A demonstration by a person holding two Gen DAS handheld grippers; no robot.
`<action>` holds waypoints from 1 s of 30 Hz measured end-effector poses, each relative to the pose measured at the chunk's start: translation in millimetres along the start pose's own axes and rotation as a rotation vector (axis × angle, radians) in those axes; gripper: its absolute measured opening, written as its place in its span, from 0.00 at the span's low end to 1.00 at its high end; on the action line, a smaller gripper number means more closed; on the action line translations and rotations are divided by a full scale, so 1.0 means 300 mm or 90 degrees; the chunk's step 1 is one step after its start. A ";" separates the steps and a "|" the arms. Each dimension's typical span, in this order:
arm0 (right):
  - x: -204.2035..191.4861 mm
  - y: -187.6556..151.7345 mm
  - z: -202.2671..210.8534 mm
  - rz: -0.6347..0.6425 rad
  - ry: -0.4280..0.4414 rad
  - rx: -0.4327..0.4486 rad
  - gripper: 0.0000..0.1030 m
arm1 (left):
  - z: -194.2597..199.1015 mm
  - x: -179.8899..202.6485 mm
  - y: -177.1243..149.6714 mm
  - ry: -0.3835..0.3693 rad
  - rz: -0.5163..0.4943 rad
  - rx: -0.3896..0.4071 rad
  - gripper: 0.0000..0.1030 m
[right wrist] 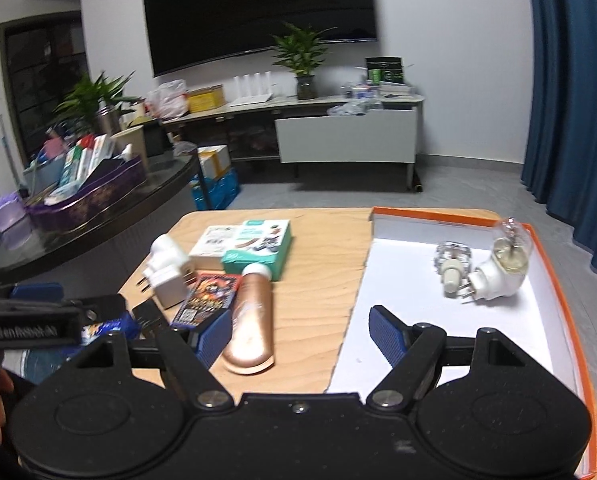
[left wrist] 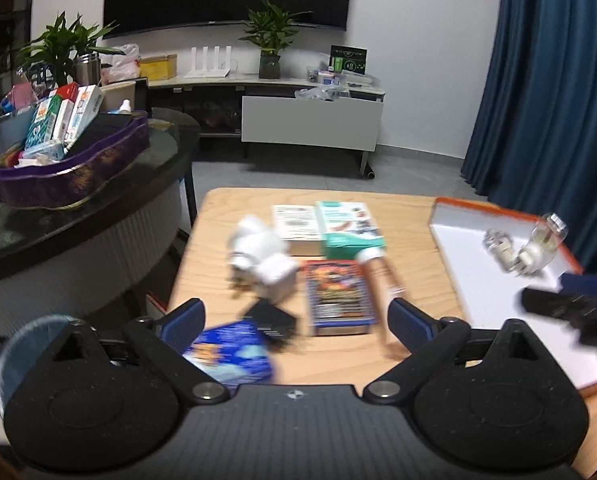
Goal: Organize rigid objects
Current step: 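Move left tool to the blue tissue box and grasp it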
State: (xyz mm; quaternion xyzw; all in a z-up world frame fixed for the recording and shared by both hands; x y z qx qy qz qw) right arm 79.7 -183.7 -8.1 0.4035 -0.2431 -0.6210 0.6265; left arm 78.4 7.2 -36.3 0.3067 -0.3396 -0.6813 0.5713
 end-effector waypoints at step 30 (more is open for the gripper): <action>-0.001 -0.012 -0.164 -0.036 -0.001 -0.055 0.86 | -0.177 -0.023 -0.237 -0.213 -0.182 -0.115 1.00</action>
Point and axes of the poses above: each gripper's, at about its wrist camera, not at the fingertips, and z roughly against the way its jaws point, x to its right, y to its top, the point moved 6 cm from there along -z, roughly the way its jaws point, and after that the axes turned 5 degrees about -z, right-handed, at the moved point
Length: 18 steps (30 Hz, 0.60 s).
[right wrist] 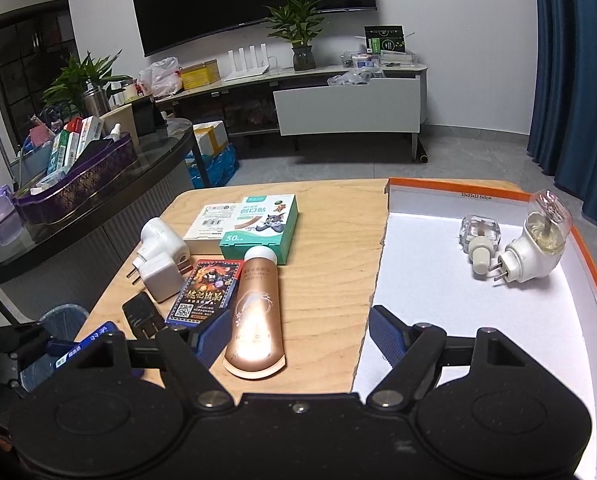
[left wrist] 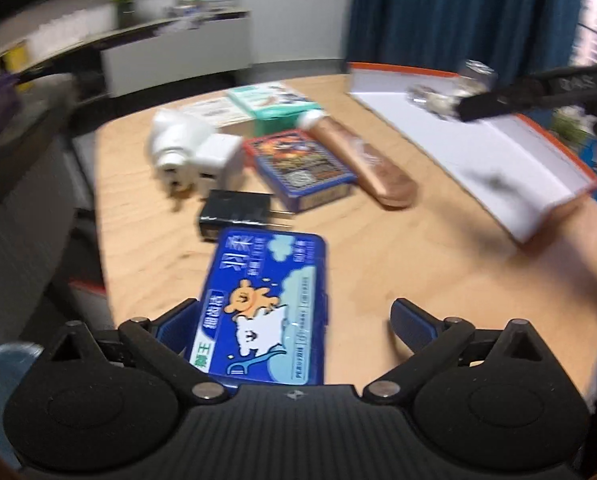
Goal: Organize rigid objects
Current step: 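Move left tool to the blue tissue box and grasp it, then lift the blue tissue box with left tool while right tool grasps bronze lotion bottle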
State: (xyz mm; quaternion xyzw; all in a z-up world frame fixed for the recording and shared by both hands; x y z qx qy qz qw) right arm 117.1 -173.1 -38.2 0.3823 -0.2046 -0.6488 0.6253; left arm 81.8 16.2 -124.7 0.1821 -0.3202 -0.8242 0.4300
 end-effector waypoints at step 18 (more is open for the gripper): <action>-0.114 0.044 -0.343 0.061 0.006 -0.096 0.67 | 0.056 -0.002 0.077 0.110 0.170 0.083 0.62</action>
Point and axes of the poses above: each gripper's, at about its wrist camera, not at the fingertips, and z roughly against the way its jaws point, x to its right, y to its top, the point moved 6 cm from there along -z, roughly the way its jaws point, and after that the axes turned 5 degrees about -z, right-handed, at the moved point
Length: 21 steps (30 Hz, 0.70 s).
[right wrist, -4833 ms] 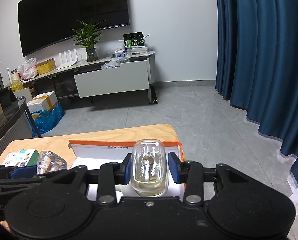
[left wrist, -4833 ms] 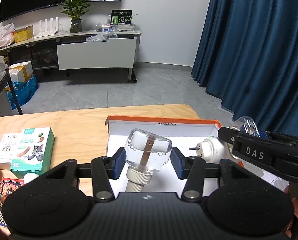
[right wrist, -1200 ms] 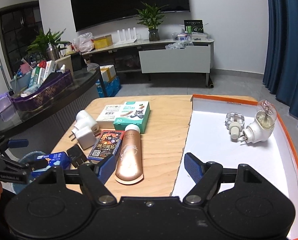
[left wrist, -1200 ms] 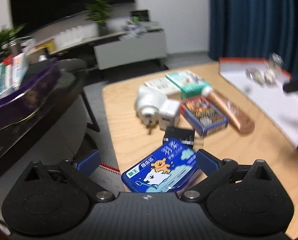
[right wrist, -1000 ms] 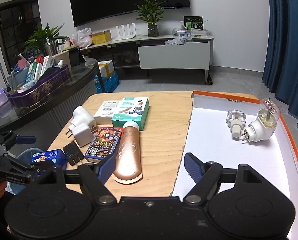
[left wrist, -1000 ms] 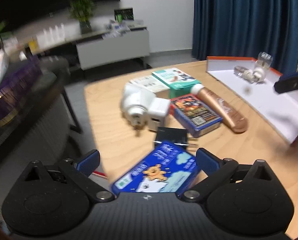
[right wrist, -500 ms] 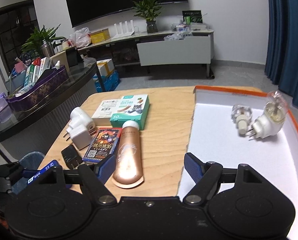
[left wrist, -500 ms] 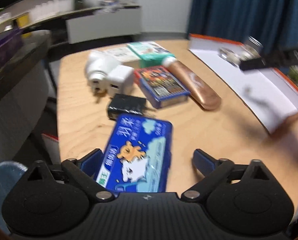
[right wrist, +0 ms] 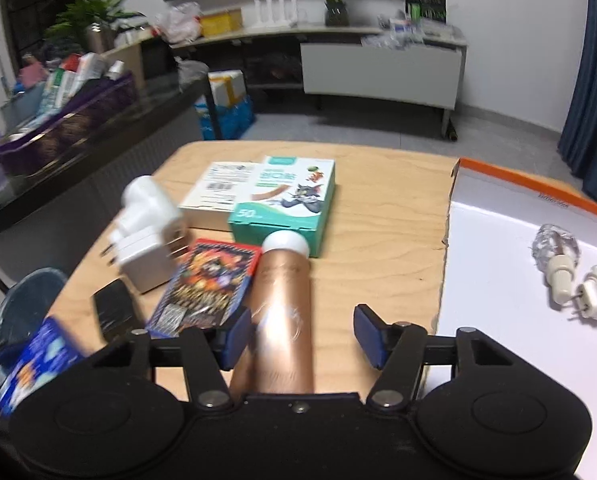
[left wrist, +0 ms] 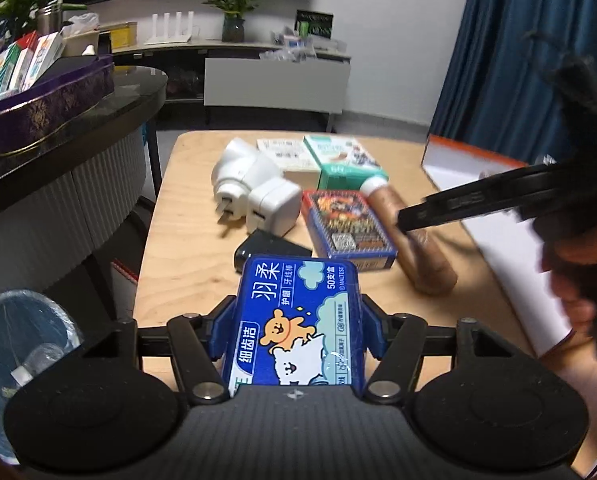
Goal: Organize rigid objects
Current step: 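Lift the blue tissue box with left tool while right tool grasps bronze lotion bottle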
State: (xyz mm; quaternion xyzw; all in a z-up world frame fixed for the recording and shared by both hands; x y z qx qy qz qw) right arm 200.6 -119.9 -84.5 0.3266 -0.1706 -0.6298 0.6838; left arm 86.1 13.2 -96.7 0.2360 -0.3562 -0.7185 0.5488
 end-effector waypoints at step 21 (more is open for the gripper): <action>0.087 0.037 0.298 -0.042 -0.003 0.158 0.45 | 0.057 0.151 0.143 -0.005 0.006 0.064 0.62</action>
Point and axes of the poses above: each gripper's, at about its wrist camera, not at the fingertips, and z roughly against the way its jaws point, x to its right, y to its top, the point moved 6 cm from there along -z, roughly the way its jaws point, and after that the axes turned 5 degrees about -z, right-handed, at the moved point
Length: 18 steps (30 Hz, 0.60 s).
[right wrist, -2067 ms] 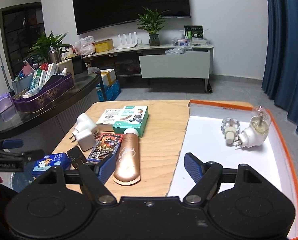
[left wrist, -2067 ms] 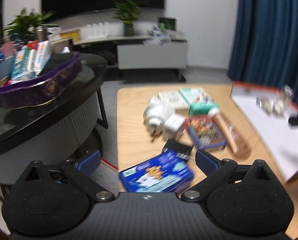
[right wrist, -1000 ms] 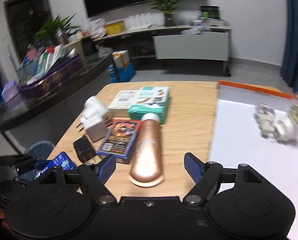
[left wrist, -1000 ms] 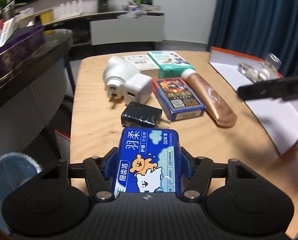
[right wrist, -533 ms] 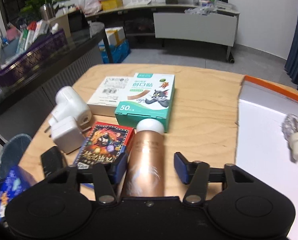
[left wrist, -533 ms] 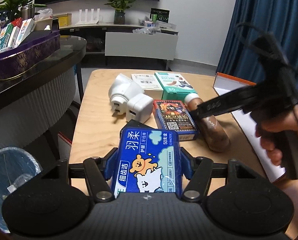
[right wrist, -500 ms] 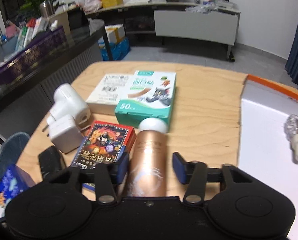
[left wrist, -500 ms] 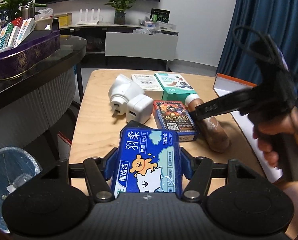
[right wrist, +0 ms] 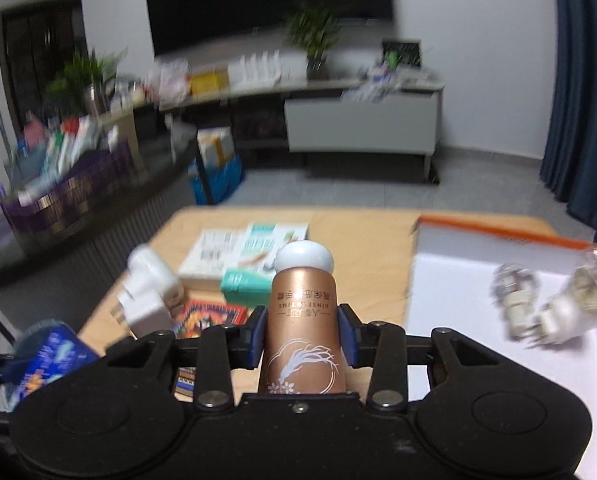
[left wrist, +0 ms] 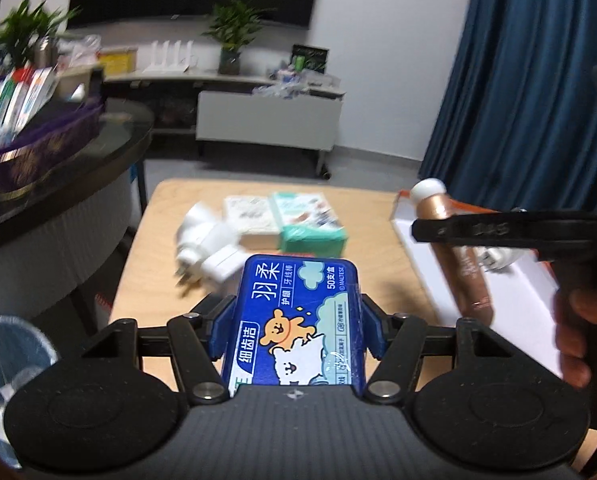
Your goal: Organize rigid objects
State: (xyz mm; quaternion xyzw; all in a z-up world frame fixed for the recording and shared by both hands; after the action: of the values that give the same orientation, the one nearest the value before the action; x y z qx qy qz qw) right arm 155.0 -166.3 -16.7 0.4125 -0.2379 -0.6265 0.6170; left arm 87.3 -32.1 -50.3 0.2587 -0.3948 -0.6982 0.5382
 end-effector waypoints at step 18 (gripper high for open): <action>0.389 0.072 0.592 -0.079 -0.129 0.164 0.45 | 0.126 0.580 0.274 -0.124 -0.040 0.106 0.62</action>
State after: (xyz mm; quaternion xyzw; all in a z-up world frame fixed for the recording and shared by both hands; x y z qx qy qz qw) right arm 35.5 -319.4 71.8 0.4368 -0.3509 -0.6661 0.4923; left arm 52.6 -197.2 49.8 0.2459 -0.4934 -0.7014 0.4518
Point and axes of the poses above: each gripper's, at about its wrist camera, not at the fingertips, and z roughly against the way its jaws point, x to its right, y to its top, the point moved 6 cm from there along -z, roughly the way its jaws point, and after that the axes turned 5 degrees about -z, right-handed, at the moved point
